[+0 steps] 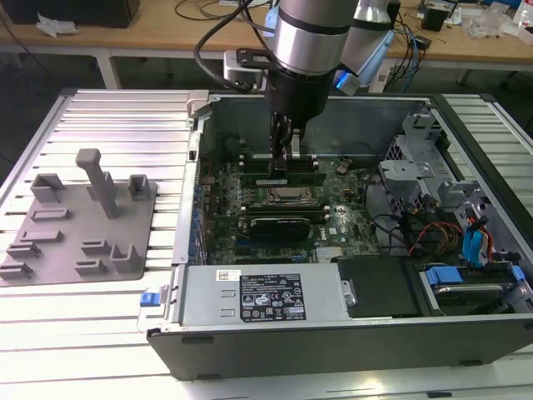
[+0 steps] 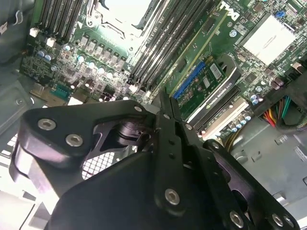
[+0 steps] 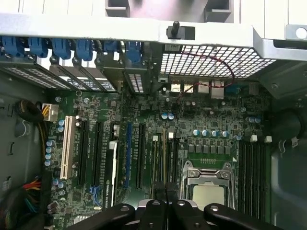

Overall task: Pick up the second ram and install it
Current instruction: 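Pick up the second ram and move it above second insertion slot, then insert the second ram into the second slot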

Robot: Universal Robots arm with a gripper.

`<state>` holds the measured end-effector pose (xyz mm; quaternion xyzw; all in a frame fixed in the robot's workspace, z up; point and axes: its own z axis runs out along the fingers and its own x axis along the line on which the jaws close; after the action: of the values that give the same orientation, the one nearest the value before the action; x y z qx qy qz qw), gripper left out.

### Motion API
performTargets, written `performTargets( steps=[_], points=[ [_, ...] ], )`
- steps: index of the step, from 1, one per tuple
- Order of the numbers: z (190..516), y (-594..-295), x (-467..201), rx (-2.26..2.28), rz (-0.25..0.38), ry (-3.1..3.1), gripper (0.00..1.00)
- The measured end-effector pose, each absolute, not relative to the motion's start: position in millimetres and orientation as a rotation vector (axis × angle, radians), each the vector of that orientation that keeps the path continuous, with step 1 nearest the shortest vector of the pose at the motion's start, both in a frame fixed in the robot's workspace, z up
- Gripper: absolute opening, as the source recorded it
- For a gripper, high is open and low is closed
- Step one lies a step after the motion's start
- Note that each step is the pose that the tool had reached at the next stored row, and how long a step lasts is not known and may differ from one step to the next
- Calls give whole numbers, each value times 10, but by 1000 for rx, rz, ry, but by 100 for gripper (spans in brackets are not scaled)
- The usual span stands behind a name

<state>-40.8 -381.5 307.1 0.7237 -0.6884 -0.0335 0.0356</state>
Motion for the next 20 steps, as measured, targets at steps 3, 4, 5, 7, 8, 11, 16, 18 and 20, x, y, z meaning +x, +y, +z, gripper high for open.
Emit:
performTargets(
  steps=[3,4,5,7,8,11,16,18,20],
  points=[
    [3069,-3815,-408,2223,-103,-2116,9],
    [3069,-3815,-408,2223,-103,-2116,9],
    [3069,-3815,-408,2223,-103,-2116,9],
    [3069,-3815,-408,2223,-103,-2116,9],
    [3068,-3815,-408,2223,-103,-2116,9],
    [3054,-3815,-407,2222,-102,-2115,9],
    [2974,-3815,-410,2239,-59,-2132,9],
    [2973,-3816,-410,2237,-56,-2131,9],
    [2971,-3815,-410,2237,-56,-2131,9]
  ],
)
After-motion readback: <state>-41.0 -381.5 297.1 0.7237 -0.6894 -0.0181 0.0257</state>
